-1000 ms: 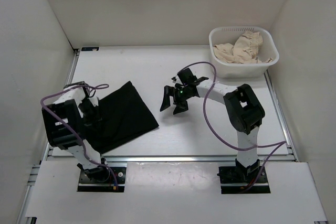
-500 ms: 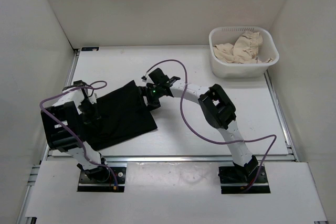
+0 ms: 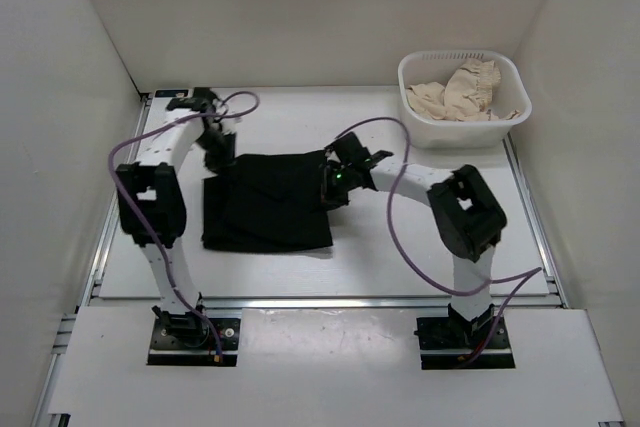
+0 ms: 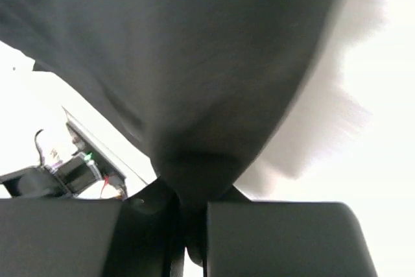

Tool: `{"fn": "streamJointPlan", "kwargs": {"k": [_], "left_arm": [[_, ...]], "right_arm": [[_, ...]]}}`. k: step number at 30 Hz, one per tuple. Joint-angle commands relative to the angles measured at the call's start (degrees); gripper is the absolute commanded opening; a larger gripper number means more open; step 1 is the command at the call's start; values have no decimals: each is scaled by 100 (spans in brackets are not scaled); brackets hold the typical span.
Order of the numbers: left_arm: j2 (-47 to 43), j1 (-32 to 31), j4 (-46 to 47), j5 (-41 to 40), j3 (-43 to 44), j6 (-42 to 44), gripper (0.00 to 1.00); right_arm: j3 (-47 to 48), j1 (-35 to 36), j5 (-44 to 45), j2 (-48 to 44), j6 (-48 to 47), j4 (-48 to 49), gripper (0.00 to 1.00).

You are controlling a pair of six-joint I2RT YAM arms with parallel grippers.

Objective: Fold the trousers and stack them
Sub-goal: Fold the trousers

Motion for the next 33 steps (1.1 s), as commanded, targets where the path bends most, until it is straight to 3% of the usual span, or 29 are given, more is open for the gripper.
{"fn": "streamJointPlan", "kwargs": {"k": [1,5,6,8,9,11,13,21,26,27,29,33], "left_arm": [[472,-774,-937,701,1259,38,15],[781,-1056,-1064,534,1929,38,15],[781,-1056,-1064,464,1930,38,15],[721,-1056,-1064,289,1843,38,15],[720,-1056,-994,-8,1789,38,15],[667,-907,-792,-108,1526,38,15],[860,-854,-607,-291,1464,38,15],[1799,-1188,-229,-293,1824,38,18],[1915,-1031,-115,-565,1824,38,38],[1854,-882,-114,-461,1824,38,54],[1801,-714,-114,-197,1824,38,65],[1249,-205,-167,594,1763,38,73]], "right_arm": [[296,-244,1074,-1045,-663,-1808,0],[648,-305,1935,-1556,-1052,-3356,1],[728,-305,2041,-1610,-1052,-3594,10],[781,-305,2095,-1672,-938,-3999,45],[781,-305,2043,-1672,-885,-4000,72],[476,-305,2042,-1672,-762,-3799,84],[281,-375,2121,-1506,-543,-3475,88],[-985,-885,1831,-1592,82,-2393,88],[-1161,-1017,1594,-1890,-146,-1814,88],[-1161,-1069,1516,-1892,-259,-1725,88],[-1161,-1070,1393,-1971,-313,-1471,88],[-1213,-1262,1058,-1971,-261,-1048,88]]}}
